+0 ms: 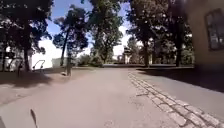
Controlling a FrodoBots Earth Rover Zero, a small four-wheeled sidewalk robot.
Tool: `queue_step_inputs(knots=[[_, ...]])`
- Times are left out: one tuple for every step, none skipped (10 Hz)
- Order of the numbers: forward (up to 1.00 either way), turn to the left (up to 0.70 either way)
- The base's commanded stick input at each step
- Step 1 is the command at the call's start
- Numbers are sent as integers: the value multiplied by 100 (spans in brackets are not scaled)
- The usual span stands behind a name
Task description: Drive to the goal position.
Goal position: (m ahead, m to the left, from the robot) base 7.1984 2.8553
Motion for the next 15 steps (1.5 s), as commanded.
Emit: queue_step_inputs(knots=[[85, 0], [85, 0], [85, 0], [85, 0], [85, 0], [85, 0], [85, 0], [85, 0], [85, 0], [85, 0], [85, 0], [85, 0], [85, 0], [85, 0], [85, 0]])
